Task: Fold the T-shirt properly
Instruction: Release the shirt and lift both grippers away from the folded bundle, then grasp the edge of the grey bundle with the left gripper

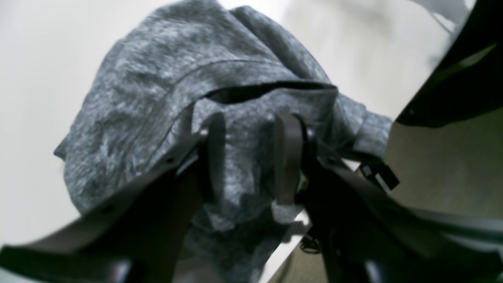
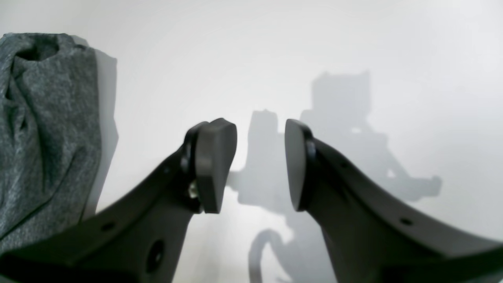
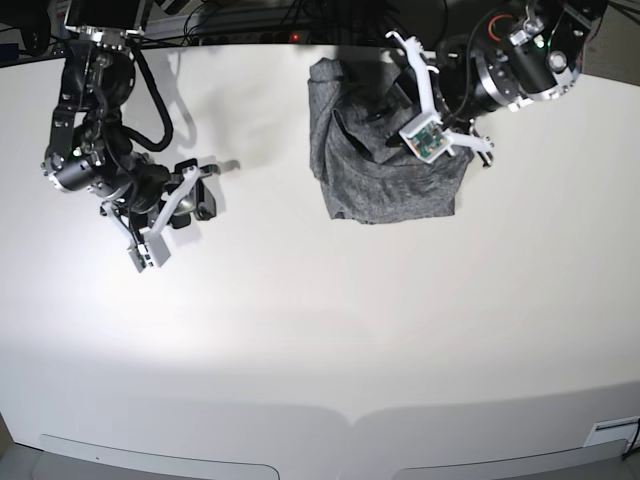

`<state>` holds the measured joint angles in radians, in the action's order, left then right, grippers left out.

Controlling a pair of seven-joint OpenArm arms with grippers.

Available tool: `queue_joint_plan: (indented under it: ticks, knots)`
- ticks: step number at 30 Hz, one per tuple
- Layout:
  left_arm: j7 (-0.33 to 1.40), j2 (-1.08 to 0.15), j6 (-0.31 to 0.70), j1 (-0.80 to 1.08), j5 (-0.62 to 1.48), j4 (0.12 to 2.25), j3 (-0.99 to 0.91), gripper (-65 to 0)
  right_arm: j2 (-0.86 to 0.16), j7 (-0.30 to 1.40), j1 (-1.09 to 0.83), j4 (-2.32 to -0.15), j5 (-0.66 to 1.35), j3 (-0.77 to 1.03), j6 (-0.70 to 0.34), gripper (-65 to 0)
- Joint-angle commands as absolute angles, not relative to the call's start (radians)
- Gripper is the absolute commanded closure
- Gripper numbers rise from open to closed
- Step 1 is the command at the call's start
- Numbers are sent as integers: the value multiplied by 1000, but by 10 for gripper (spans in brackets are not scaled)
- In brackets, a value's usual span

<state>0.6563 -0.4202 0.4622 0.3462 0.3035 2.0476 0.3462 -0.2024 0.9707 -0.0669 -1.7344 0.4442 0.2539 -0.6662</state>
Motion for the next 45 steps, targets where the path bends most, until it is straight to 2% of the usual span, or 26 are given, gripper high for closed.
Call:
queue_joint_plan:
  ticks: [1,7,22,24,26,29,34,36,41,45]
  knots:
    - [628,-418,464,341,314,2061,343,-202,-210,950,-53,-1751,456,257,-669,-257]
    - [633,-396,464,341,234,2059,343,-202,-210,951,-53,-1751,457,257,-669,-257]
    - [648,-396,464,341,236,2008,343,-195,-210,950,-51,-1751,457,257,-669,-257]
    - [647,-396,464,341,236,2008,343,-135,-210,950,-50,-1751,457,257,-669,-257]
    - [647,-396,463,341,236,2008,343,-15,-210,949,-50,-1751,457,257,-669,-256]
    - [651,-397,463,341,241,2009,343,0,-210,944,-50,-1751,457,257,-669,-256]
    - [770,-402,461,343,365,2049,339,0,-210,934,-50,-1751,457,257,-669,-256]
    - [771,-418,423,359,401,2075,339,0,-210,931,-50,-1751,457,257,-669,-256]
    - [635,-521,264,441,393,2142,314,0,-210,932,-51,-1751,484,257,-670,-256]
    - [632,-534,213,532,342,2147,241,0,-210,932,-51,-1751,484,257,-669,-256]
